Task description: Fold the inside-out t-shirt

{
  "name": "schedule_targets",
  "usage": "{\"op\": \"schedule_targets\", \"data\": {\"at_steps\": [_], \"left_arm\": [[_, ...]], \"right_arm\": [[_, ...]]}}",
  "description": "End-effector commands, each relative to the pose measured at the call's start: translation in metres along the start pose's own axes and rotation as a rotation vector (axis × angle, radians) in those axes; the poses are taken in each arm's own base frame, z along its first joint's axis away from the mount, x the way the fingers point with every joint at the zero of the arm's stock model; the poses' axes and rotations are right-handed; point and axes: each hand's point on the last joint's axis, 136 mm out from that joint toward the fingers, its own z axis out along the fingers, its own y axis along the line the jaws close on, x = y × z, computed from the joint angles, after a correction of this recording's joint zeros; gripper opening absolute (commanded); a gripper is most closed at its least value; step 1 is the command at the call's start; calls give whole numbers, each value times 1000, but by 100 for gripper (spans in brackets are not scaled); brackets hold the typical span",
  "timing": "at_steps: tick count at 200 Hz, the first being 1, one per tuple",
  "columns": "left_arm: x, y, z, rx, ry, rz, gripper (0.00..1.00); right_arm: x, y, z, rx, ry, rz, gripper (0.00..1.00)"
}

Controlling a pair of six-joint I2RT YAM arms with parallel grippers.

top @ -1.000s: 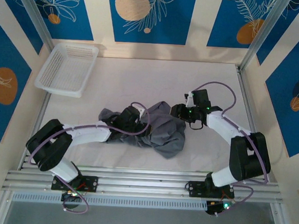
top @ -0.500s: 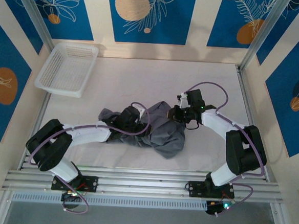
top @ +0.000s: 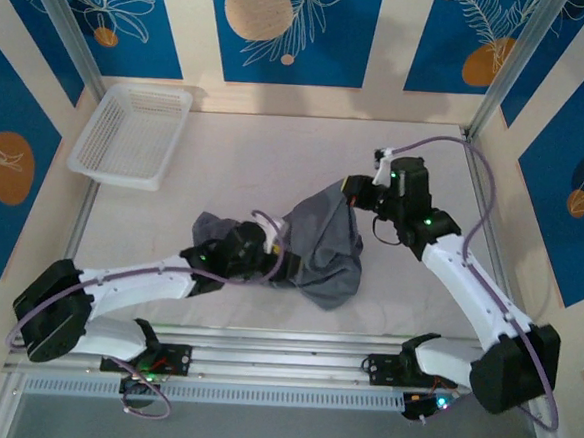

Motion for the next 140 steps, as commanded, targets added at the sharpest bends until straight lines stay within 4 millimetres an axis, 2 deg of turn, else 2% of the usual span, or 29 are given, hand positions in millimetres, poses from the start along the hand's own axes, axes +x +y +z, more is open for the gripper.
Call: {"op": "schedule_targets", "data": {"at_steps": [1,7,19,39,60,68,76,84,88,98,103,111,119,140], "left_arm": [[6,-56,22,98,63,84,74],[9,-67,32,96,91,119,76],[18,-73,54,28,151,179,83],[32,-58,90,-100,224,266,92],[46,-45,119,-178,303,387,93],[51,-40,126,-209,327,432,90],[56,-33,131,-239,355,472,83],[59,-25,132,-275,375,503,68],[59,-23,131,-289,378,516,55],[52,-19,124,-309,366,533,16],[46,-20,118,-305,354,532,0],[30,-24,104,-282,330,509,0],[6,-31,84,-242,281,477,0],[-78,-45,8,-99,87,353,0]], "right_arm": [[-45,-13,-13,114,-190,39,0],[-48,-15,-14,126,-200,44,0],[-51,-15,-16,131,-208,50,0],[-52,-11,-19,117,-207,41,0],[-52,-13,-24,125,-214,34,0],[-53,-14,-26,130,-219,31,0],[-55,-15,-30,135,-229,27,0],[-58,-17,-33,145,-240,28,0],[-60,-17,-35,147,-248,28,0],[-66,-16,-41,148,-265,26,0],[-70,-15,-43,148,-275,21,0],[-78,-13,-49,143,-295,12,0],[-88,-11,-58,145,-326,6,0],[-122,-9,-98,165,-460,10,0]]}}
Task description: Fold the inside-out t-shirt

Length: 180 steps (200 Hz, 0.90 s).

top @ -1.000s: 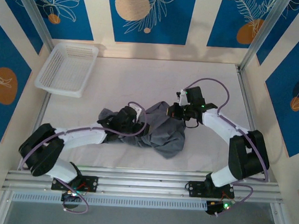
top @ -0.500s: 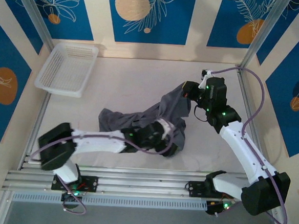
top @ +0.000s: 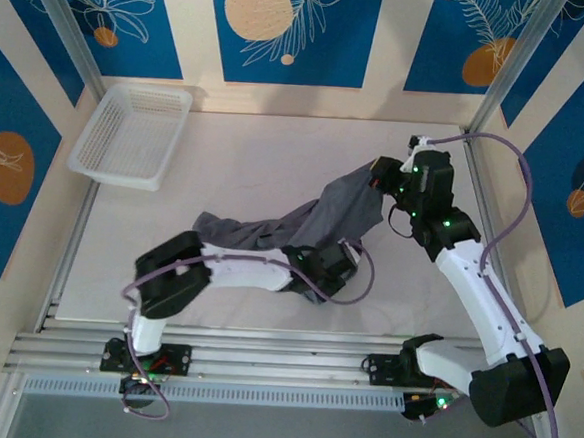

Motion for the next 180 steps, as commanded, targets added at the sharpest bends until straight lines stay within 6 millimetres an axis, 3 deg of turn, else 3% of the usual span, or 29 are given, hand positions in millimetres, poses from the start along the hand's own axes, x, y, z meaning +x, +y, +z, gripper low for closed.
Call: {"op": "schedule_targets", "data": {"at_steps": [1,21,37,52,66,83,104,129,140,165,180], "left_arm": [[-66,48,-117,90,-243,-108,0],[-97,95,-207,200,-429,-226,0],[-106,127,-262,180,-508,-246,0],[-112,142,-297,171,-564,-240,0],[-115,151,-308,177,-582,-244,0],[-114,168,-291,166,-556,-288,0],[-103,188,-239,176,-483,-378,3],[-73,218,-163,162,-370,-512,42],[-55,233,-138,139,-328,-568,50],[-19,255,-113,26,-249,-618,59],[-6,249,-111,13,-206,-632,59]], "right_arm": [[-73,13,-49,-10,-236,-6,0],[-109,11,-90,2,-385,30,0],[-129,13,-123,0,-496,37,0],[-138,15,-148,7,-559,37,0],[-138,14,-157,17,-562,41,0],[-127,3,-149,59,-526,44,0],[-101,-28,-125,164,-453,53,0],[-52,-81,-87,322,-297,83,0],[-26,-99,-74,354,-217,124,0],[16,-111,-62,327,-118,189,0],[25,-110,-60,300,-95,193,0]]}}
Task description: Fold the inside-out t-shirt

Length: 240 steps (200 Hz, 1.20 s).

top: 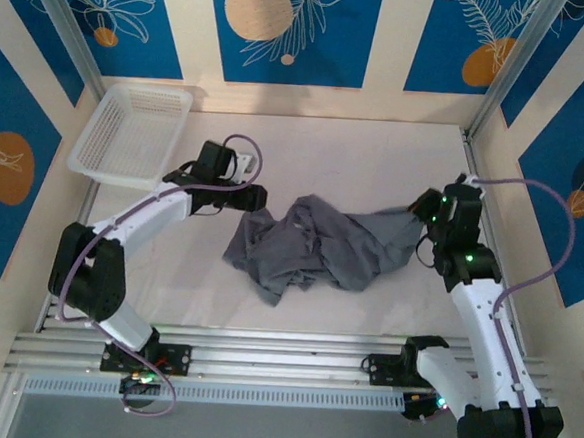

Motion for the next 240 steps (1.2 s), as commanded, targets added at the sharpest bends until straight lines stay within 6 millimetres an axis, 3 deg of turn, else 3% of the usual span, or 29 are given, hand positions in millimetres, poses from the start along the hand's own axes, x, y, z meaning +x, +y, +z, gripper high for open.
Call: {"op": "schedule_targets", "data": {"at_steps": [1,13,39,58,89,116,136,148,166,181,194,219,240], "left_arm": [[-20,-7,-24,-19,-96,11,59],[-6,-25,-23,9,-68,16,58],[28,-88,-11,47,-2,141,58],[36,-120,7,50,12,200,65],[42,-129,60,-66,91,281,72],[40,-133,94,-48,110,269,71],[45,-130,107,-33,157,255,56],[49,-133,106,-7,172,263,34],[45,-131,88,-5,151,267,0],[32,-132,62,44,110,233,0],[9,-131,29,118,44,179,0],[-50,-107,-69,188,-161,108,0],[-79,-90,-138,256,-296,51,0]], "right_arm": [[1,8,-11,-75,-4,59,0],[4,10,-11,-86,9,60,0],[5,12,-11,-96,20,70,0],[6,16,-11,-113,23,74,0],[8,21,-11,-130,36,73,0],[8,18,-16,-124,29,56,0],[6,17,-18,-122,20,65,0],[6,19,-20,-128,26,81,0],[0,21,-21,-110,30,101,0],[-6,21,-22,-93,25,107,0],[-18,24,-26,-90,-8,111,0],[-76,21,-56,-62,-192,122,0],[-116,22,-84,-80,-309,157,0]]}}
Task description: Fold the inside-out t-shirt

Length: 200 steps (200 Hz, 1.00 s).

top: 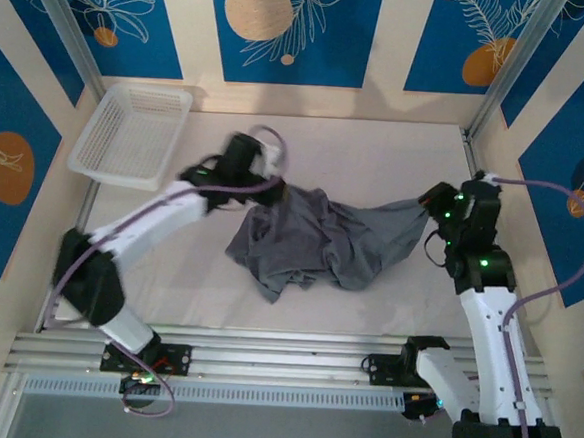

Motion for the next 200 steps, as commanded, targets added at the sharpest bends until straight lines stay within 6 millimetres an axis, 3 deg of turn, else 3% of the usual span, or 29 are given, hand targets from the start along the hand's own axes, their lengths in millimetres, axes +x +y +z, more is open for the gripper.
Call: {"op": "schedule_targets", "data": {"at_steps": [1,41,70,101,119,133,144,156,175,200], "left_arm": [[-42,-10,-82,135,-155,-42,0],[-63,-44,-138,360,-241,-85,0],[-86,-65,-177,441,-315,-89,0],[-110,-94,-237,508,-430,-45,0],[-114,-108,-276,469,-506,28,0],[-115,-110,-295,423,-549,47,0],[-114,-103,-293,385,-552,32,0],[-112,-91,-278,355,-532,0,0],[-105,-69,-235,340,-470,-62,0],[-78,-18,-150,274,-337,-168,0]], "right_arm": [[-64,16,-38,-35,-208,29,0],[-82,43,-63,-146,-237,49,0],[-116,62,-94,-188,-357,22,0],[-158,76,-147,-221,-541,28,0],[-178,86,-186,-267,-648,25,0],[-185,95,-203,-307,-676,22,0],[-185,99,-202,-319,-662,23,0],[-178,100,-184,-315,-604,25,0],[-151,99,-129,-292,-429,22,0],[-89,87,-40,-254,-131,-1,0]]}}
